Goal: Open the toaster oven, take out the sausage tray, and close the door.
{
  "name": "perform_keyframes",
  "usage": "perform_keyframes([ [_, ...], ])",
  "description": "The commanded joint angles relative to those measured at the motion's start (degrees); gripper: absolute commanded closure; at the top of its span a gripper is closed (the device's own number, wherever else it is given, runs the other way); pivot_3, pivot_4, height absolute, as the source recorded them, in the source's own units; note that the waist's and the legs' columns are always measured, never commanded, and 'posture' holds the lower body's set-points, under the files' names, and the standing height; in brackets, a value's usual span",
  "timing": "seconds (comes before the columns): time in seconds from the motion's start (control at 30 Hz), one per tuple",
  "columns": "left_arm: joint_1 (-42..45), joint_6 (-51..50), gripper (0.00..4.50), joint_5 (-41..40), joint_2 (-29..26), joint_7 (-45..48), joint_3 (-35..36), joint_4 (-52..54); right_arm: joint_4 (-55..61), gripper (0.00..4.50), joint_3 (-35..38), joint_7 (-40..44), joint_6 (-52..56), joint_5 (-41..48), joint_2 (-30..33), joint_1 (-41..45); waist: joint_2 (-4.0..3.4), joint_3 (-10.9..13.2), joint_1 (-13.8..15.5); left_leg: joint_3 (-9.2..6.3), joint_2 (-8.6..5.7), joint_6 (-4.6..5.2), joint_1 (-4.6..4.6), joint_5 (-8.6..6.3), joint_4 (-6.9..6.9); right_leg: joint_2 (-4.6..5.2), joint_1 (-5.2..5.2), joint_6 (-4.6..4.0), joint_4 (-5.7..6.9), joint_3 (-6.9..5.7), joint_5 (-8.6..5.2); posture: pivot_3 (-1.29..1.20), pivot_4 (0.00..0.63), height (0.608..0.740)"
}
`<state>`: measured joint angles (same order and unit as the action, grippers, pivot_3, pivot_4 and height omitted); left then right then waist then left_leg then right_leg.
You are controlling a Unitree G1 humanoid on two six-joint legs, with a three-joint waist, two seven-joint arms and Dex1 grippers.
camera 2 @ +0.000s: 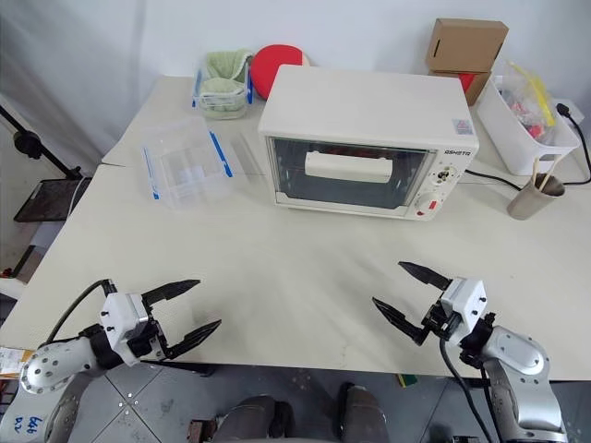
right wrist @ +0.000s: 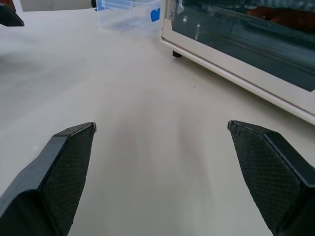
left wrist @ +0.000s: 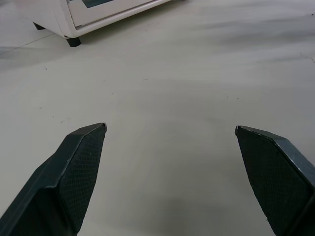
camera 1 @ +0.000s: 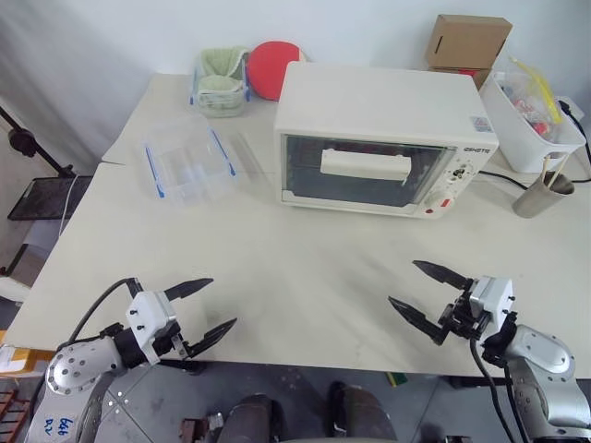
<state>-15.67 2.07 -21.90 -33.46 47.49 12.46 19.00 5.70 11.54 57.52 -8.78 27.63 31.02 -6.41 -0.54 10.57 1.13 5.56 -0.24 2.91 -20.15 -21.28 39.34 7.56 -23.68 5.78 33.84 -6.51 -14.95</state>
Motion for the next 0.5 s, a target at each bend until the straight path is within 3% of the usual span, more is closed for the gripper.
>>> perform_keyframes([
  [0.03,-0.3,0.5,0.04,0.4,0.8,-2.4,1.2,3.2,0.9,0.00,0.5,0.3,0.2,1.2,0.3,1.6,0.00,0.0,0.0,0.00,0.00,0.00,0.01,0.00,0.00,0.00,0.00,0.00,0.00,0.01,0.00,0.00,0.150,0.740],
  [0.3,11.5,-21.7,0.04,-27.1,-3.7,-1.7,5.8,5.5,5.2,0.00,1.8,-5.6,19.1,12.7,1.9,15.9,-0.04,0.0,-0.2,-0.10,0.03,-0.05,-0.01,0.05,0.12,0.02,-0.02,-0.02,0.15,0.01,-0.01,0.00,0.150,0.740],
  [0.5,18.4,-22.3,0.04,-25.7,-2.7,-4.1,4.9,5.8,-0.6,0.00,1.3,-8.0,23.3,11.7,1.6,25.9,-0.06,0.0,-0.5,-0.13,-0.01,0.02,-0.10,0.00,0.23,-0.07,-0.01,-0.01,0.15,-0.18,0.00,0.00,0.150,0.740],
])
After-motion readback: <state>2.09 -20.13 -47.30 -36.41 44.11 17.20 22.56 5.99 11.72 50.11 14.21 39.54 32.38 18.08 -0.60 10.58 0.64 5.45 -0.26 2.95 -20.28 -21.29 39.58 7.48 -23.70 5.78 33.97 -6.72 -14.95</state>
